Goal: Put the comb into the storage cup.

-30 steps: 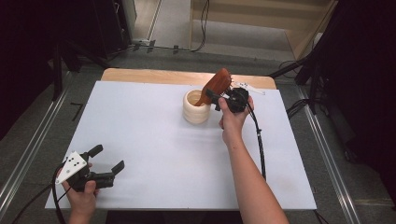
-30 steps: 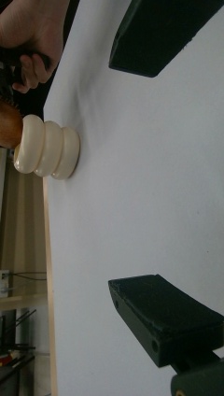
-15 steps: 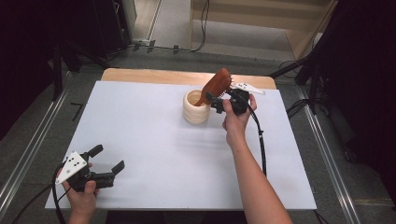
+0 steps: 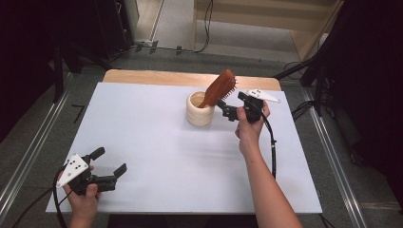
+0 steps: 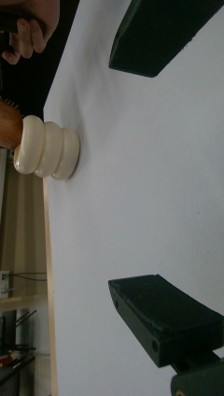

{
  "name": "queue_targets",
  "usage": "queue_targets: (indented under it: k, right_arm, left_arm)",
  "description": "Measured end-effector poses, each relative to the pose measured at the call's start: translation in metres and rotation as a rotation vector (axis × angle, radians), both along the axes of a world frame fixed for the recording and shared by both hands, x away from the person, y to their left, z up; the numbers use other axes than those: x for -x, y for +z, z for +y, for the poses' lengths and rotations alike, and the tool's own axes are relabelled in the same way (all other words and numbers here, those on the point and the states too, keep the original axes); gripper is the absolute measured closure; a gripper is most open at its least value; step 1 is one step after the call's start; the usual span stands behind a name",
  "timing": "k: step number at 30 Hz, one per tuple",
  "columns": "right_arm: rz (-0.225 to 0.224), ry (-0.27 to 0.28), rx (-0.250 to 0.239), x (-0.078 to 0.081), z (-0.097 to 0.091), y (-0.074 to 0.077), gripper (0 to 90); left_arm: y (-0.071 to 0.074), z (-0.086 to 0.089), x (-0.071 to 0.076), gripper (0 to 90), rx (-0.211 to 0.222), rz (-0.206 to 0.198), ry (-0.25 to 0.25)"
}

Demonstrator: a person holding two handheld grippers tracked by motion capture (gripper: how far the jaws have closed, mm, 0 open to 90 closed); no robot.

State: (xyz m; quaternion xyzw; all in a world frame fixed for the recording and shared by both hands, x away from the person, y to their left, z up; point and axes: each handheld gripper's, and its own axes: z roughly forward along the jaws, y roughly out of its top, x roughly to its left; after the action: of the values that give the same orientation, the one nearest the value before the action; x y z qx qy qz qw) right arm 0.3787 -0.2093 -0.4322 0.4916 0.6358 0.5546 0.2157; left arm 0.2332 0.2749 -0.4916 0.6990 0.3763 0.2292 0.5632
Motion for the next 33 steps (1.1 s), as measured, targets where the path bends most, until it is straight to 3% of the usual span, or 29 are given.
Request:
queue_targets:
  k: [19,33]
  right_arm:
    - [-0.009,0.000,0.053,0.038,-0.030,-0.015,0.0]
    - [-0.037,0.033,0.107,0.071,-0.037,-0.026,0.0]
  left_arm:
    - [0.000,-0.001,0.000,0.0,-0.012,0.001,0.001]
    - [0.000,-0.002,0.001,0.0,-0.020,0.000,-0.003]
